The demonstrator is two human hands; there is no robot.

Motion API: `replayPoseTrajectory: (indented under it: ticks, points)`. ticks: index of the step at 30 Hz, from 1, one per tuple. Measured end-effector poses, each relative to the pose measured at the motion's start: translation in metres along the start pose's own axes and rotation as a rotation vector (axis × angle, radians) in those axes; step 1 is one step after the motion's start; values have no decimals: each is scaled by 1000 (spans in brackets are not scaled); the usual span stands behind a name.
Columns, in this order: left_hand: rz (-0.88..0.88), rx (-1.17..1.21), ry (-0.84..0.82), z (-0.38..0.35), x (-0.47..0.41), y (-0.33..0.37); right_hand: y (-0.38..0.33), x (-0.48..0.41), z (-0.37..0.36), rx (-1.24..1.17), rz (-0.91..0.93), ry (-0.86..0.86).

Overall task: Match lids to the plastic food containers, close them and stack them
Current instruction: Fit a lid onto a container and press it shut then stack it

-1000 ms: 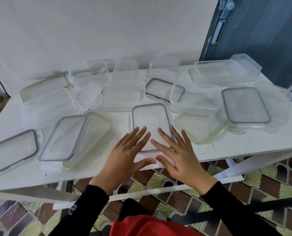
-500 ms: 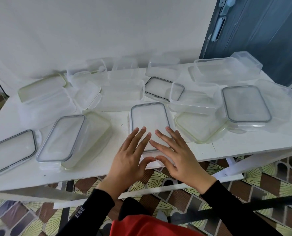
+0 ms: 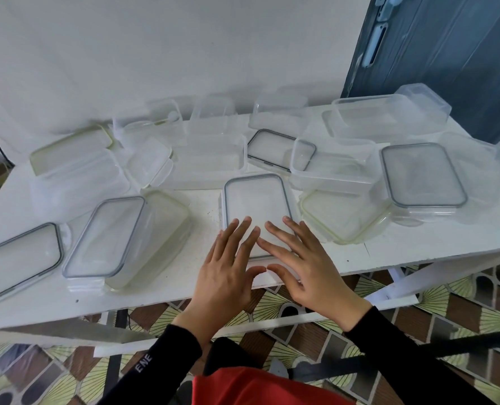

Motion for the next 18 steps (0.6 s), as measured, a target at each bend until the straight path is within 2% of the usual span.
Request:
replayPoseTrajectory:
  ticks: [6,9,14,16,18]
  points:
    - [-12,24,4,-1,-1,-2,-2,0,2,10,-30,-8]
    - [-40,47,-18,3,-2,-4,-4,-9,16,-88,-59,34]
    - [-253,104,-165,21,-8,-26,19,-35,36,-177,-107,48]
    - [-248,173,-223,33,-9,-39,27,-38,38,-161,-129,4]
    - [-180,184,-197,46,-8,-49,29,-34,38,-74,-110,-10]
Point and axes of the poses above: each hand's wrist, its own x-axis away from the middle knuckle, its own z-axis out of the back of the hand, y = z × x, the point moved 1 cm from there along -x, towards the middle knuckle, and after that the axes turned 12 degrees about -x, right-handed, at the moved point
